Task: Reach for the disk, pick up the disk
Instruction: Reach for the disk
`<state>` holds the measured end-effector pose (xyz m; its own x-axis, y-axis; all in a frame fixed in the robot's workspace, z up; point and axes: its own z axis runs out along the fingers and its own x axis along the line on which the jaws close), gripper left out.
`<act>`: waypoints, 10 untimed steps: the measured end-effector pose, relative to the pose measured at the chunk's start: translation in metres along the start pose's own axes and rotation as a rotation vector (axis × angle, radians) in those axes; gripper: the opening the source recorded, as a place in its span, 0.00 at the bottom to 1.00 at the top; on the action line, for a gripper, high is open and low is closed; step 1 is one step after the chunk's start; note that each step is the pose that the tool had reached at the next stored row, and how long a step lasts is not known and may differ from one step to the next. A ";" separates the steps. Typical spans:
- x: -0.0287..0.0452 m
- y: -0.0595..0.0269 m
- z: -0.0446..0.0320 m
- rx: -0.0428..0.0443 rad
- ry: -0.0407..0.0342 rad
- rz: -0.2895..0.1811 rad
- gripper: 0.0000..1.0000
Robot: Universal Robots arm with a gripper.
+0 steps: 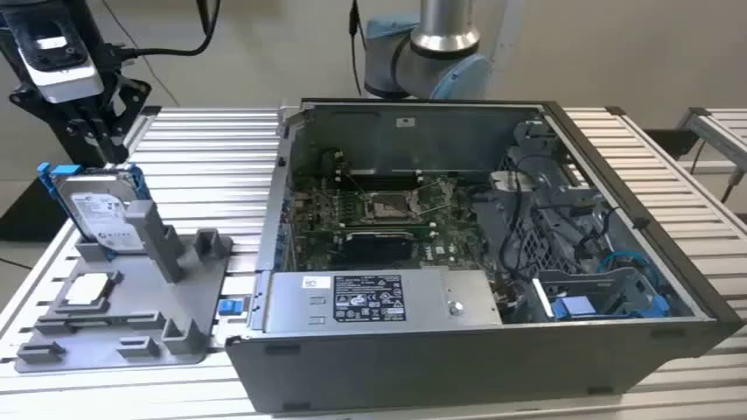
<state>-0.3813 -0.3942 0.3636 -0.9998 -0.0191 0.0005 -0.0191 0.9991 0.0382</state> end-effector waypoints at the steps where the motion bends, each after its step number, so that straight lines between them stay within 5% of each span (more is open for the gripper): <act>1: 0.0000 0.0000 0.0000 0.0000 0.0000 0.000 0.00; 10: 0.0000 0.0000 0.0000 0.0000 0.0000 0.000 0.00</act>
<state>-0.3813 -0.3942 0.3636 -0.9998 -0.0191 0.0005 -0.0191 0.9991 0.0382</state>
